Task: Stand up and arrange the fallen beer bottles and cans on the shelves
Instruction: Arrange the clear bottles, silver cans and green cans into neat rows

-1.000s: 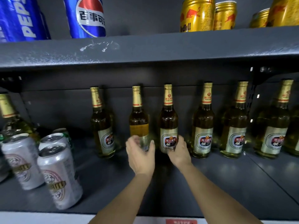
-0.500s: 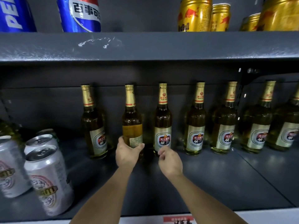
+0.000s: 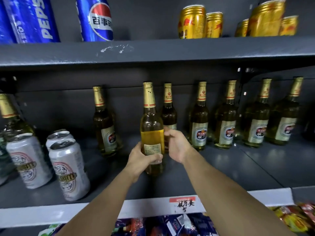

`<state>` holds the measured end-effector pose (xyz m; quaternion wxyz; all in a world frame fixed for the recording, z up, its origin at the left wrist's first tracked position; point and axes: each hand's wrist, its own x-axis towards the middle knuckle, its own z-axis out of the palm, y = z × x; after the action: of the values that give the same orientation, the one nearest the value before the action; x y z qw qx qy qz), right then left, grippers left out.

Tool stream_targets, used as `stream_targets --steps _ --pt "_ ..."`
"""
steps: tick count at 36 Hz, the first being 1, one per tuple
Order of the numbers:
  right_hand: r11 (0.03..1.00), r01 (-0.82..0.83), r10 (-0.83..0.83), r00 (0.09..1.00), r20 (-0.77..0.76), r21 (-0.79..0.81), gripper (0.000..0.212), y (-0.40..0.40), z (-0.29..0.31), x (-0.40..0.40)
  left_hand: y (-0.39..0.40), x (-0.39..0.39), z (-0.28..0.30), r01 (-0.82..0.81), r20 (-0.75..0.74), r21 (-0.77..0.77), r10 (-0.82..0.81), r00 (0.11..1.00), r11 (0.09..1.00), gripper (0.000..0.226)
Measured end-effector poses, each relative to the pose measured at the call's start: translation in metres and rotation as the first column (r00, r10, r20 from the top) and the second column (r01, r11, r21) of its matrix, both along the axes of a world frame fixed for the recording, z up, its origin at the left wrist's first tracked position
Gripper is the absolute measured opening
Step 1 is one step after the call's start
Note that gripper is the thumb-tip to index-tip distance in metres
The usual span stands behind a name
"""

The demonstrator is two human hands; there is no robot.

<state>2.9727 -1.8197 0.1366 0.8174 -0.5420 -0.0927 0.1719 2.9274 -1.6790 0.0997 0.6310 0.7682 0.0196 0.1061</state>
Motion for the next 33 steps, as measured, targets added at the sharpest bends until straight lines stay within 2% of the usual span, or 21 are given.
stream_targets --steps 4,6,8,11,14,17,22,25,28,30,33 --pt "0.977 -0.210 0.211 0.977 0.040 -0.034 0.037 -0.036 0.002 -0.011 -0.028 -0.001 0.004 0.090 -0.031 -0.081 -0.092 0.995 0.993 0.054" --pt "0.973 -0.195 0.203 0.977 0.059 -0.122 0.039 -0.055 0.001 -0.011 -0.047 -0.001 0.005 0.120 -0.034 -0.083 -0.123 0.992 0.989 0.050" --pt "0.970 -0.135 0.153 0.985 0.076 -0.200 0.046 -0.077 -0.002 -0.009 -0.069 -0.001 0.007 0.157 -0.037 -0.071 -0.159 0.987 0.985 0.046" --pt "0.974 -0.045 0.068 0.993 0.098 -0.222 0.056 -0.114 -0.008 -0.007 -0.104 0.003 0.009 0.192 -0.057 -0.068 -0.196 0.979 0.979 0.052" --pt "0.975 0.049 -0.018 0.990 0.141 -0.217 0.054 -0.156 -0.007 -0.010 -0.148 0.010 0.010 0.239 -0.055 -0.098 -0.245 0.968 0.966 0.069" --pt "0.969 0.106 -0.070 0.984 0.164 -0.223 0.058 -0.204 -0.001 -0.014 -0.200 0.015 0.012 0.271 -0.048 -0.165 -0.282 0.958 0.948 0.067" --pt "0.928 0.273 -0.224 0.953 0.204 -0.255 0.057 -0.286 0.005 -0.028 -0.296 0.023 0.013 0.285 -0.057 -0.133 -0.294 0.954 0.949 0.068" --pt "0.907 0.358 -0.316 0.927 0.204 -0.224 0.050 -0.327 0.004 -0.033 -0.357 0.020 0.010 0.228 -0.027 -0.057 -0.230 0.973 0.972 0.077" --pt "0.867 0.464 -0.423 0.878 0.224 -0.182 0.051 -0.358 0.001 -0.031 -0.410 0.020 0.004 0.057 0.011 0.070 -0.058 0.998 0.996 0.081" --pt "0.818 0.548 -0.497 0.826 0.266 -0.176 0.055 -0.374 0.000 -0.028 -0.434 0.021 0.001 -0.016 0.004 0.082 0.016 1.000 0.996 0.078" --pt "0.729 0.663 -0.603 0.741 0.297 -0.173 0.057 -0.394 -0.005 -0.020 -0.459 0.026 -0.001 -0.011 0.015 0.094 0.010 1.000 0.996 0.057"
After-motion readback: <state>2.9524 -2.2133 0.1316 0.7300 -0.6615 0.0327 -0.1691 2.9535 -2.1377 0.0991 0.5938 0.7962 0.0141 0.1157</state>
